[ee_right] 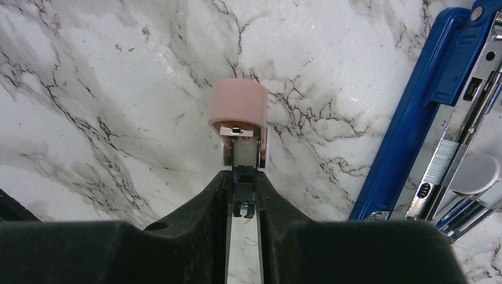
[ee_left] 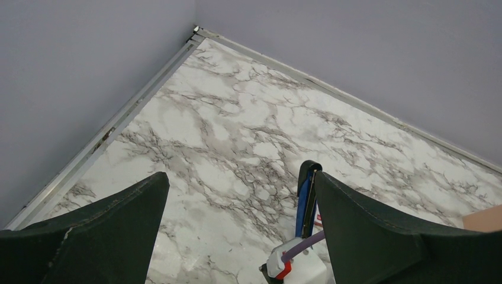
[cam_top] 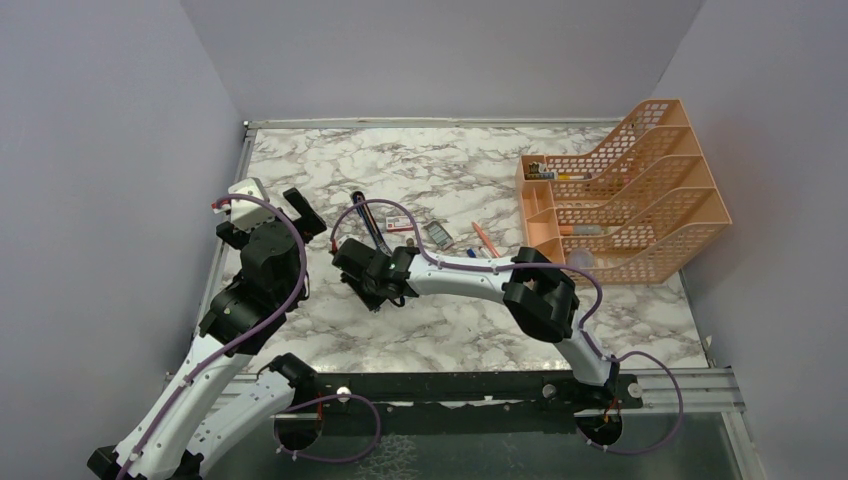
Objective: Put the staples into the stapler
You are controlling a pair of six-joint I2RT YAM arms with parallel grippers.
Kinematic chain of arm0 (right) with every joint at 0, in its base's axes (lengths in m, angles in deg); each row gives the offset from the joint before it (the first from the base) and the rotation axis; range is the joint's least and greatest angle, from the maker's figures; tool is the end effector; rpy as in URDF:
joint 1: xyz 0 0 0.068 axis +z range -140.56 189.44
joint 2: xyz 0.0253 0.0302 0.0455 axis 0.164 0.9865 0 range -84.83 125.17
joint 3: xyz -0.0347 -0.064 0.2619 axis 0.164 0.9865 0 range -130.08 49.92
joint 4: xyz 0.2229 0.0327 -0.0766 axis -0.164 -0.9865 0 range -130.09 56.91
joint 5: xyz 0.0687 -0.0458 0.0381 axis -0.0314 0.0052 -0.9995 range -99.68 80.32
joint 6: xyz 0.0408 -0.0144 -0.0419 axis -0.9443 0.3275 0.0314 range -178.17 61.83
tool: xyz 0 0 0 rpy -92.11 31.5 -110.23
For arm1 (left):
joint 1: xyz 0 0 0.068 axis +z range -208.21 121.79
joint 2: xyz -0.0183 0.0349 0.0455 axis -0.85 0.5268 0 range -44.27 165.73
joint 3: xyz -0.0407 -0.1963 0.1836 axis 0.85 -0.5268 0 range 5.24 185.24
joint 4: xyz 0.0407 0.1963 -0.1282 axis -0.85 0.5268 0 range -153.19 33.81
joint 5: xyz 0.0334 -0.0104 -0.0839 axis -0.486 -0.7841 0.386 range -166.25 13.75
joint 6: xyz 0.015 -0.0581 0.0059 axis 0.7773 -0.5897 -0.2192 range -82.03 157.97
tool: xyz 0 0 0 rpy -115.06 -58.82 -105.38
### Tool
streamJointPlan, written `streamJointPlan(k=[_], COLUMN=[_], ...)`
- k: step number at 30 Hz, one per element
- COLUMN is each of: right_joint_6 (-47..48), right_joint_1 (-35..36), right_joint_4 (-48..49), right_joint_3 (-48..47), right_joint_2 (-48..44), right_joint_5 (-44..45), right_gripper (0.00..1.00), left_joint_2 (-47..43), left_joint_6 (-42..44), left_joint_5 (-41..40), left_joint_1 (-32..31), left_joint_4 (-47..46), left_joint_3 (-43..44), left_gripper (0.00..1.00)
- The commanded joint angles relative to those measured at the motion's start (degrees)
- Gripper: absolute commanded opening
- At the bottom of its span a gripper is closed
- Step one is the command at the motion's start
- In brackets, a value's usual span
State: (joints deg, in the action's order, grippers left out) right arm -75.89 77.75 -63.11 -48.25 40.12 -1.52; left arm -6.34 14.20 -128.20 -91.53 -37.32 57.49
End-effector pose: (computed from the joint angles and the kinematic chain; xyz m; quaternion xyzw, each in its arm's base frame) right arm 0.1753 0.4237 0.1847 -0.3901 0.8729 0.1445 0.2549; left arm 0.1114 -0.0311 0.3672 -0.2180 0.7171 0.0265 0.6615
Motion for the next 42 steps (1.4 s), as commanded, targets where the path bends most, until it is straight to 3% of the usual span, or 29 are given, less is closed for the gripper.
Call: streamJointPlan(k=[1,31,42], right_joint_6=[-0.21,-1.07,-5.53], right_joint_1=[0.86,1.38,1.25], right_joint_4=[-2.24,-2.77,1.37], right_joint_3=[1.36,1.95,4.63], right_joint_2=[-0.41,-1.33,-10.52], right_joint_5=[1.37,4.39,6.23], right_gripper=[0.25,0.27,0.39], left_joint_2=[-0.49,-0.52,-0.45], left_joint_6=[-0.22,-0.40,-0.38], left_joint_5=[-0.17,-0.06,0.25], left_joint_1=[0.28,0.29,0.27], left_joint_4=[-0.91,-0.91,-0.91], left_joint_3=[-0.31,-0.48,-0.40], left_gripper=[0.94,0.94,0.94])
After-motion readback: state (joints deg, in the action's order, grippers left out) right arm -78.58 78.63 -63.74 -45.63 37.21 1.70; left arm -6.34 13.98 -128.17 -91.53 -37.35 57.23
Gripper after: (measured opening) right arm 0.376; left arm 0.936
